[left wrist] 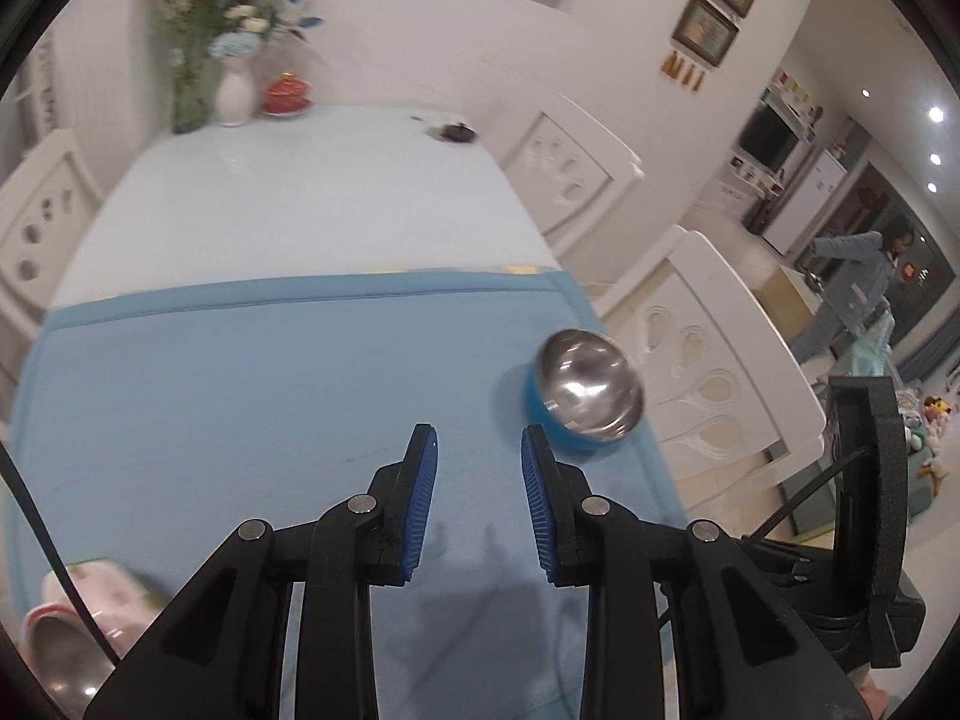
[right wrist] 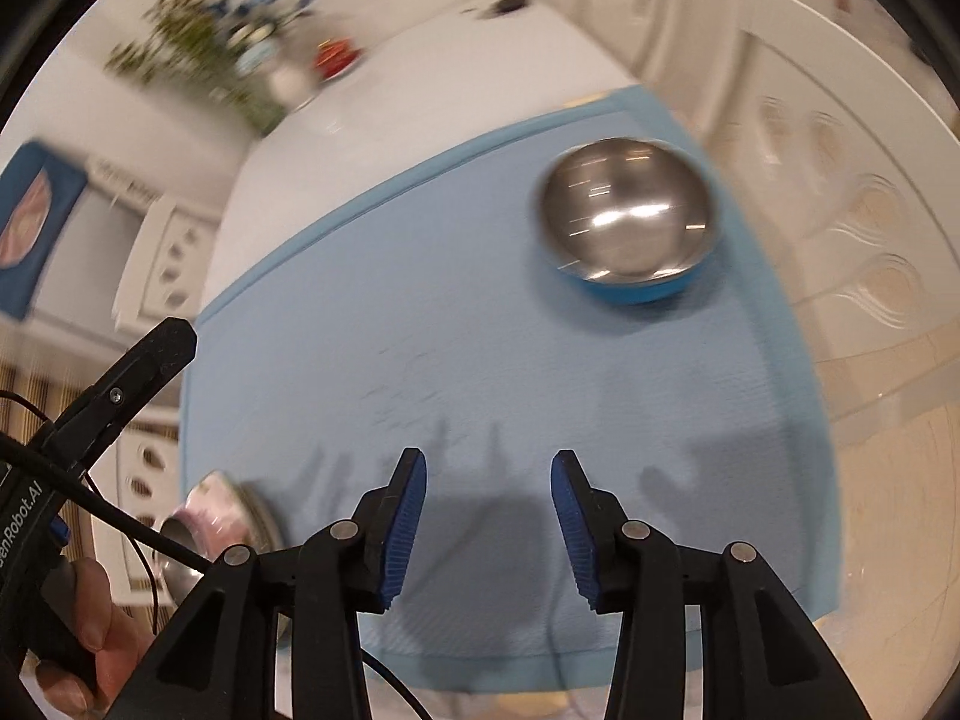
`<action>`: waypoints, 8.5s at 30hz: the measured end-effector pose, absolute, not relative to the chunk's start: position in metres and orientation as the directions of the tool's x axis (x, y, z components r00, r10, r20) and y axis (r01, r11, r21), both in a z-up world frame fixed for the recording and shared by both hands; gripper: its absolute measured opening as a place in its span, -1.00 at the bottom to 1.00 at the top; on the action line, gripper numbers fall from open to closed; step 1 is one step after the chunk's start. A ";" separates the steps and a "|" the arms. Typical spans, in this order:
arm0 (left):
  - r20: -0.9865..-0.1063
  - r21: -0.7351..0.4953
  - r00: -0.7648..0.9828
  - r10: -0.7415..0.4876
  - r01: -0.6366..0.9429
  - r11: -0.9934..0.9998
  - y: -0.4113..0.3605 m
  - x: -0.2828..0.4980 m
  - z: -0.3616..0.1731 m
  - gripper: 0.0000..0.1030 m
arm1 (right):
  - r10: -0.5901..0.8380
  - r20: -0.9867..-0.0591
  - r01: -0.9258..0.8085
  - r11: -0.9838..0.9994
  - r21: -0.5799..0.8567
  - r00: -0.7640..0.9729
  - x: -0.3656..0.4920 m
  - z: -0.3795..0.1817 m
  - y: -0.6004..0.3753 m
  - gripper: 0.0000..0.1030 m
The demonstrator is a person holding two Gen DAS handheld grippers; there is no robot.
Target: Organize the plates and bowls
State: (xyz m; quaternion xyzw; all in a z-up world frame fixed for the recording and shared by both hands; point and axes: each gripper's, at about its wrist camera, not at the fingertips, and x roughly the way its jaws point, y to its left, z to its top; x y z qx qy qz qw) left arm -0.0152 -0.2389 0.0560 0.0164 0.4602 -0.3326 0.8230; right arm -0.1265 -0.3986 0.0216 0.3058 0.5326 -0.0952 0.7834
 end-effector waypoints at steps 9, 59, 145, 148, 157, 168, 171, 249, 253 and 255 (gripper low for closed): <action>-0.823 -0.316 0.253 -0.509 0.540 0.780 -0.306 0.012 0.017 -0.48 | 0.166 -0.891 0.564 0.722 0.401 0.422 -0.123 0.001 -0.489 -0.14; -0.803 -0.372 0.253 -0.539 0.494 0.786 -0.279 0.008 0.007 -0.74 | 0.099 -0.876 0.416 0.851 0.320 0.472 -0.075 0.010 -0.463 -0.59; -0.837 -0.228 0.456 -0.304 0.214 0.950 0.135 -0.056 0.012 -0.45 | 0.265 -0.910 0.077 0.950 0.304 0.319 -0.100 0.021 -0.046 -0.54; -0.807 -0.241 0.484 -0.338 0.253 0.937 0.134 -0.063 0.029 -0.45 | 0.237 -0.907 0.086 0.955 0.282 0.347 -0.107 0.034 -0.049 -0.54; -0.741 -0.227 0.546 -0.391 0.344 0.911 0.113 -0.086 0.072 -0.45 | 0.132 -0.893 0.125 0.971 0.204 0.431 -0.144 0.074 -0.053 -0.34; -0.761 -0.199 0.561 -0.326 0.276 0.940 0.109 -0.154 0.084 -0.45 | 0.041 -0.874 0.057 0.995 0.078 0.485 -0.196 0.105 -0.037 -0.21; -0.775 -0.193 0.549 -0.312 0.264 0.945 0.111 -0.176 0.081 -0.45 | 0.072 -0.871 0.076 0.989 0.124 0.486 -0.219 0.106 -0.036 -0.19; -0.785 -0.178 0.500 -0.366 0.384 0.906 0.130 -0.088 0.064 0.10 | -0.009 -0.892 0.253 0.960 0.118 0.451 -0.157 0.085 -0.019 -0.06; -0.791 -0.155 0.501 -0.352 0.393 0.906 0.127 -0.082 0.061 0.10 | -0.009 -0.899 0.260 0.958 0.117 0.437 -0.149 0.079 -0.022 -0.06; -0.796 -0.145 0.497 -0.346 0.398 0.906 0.126 -0.077 0.059 0.10 | -0.008 -0.903 0.264 0.958 0.117 0.430 -0.146 0.076 -0.023 -0.06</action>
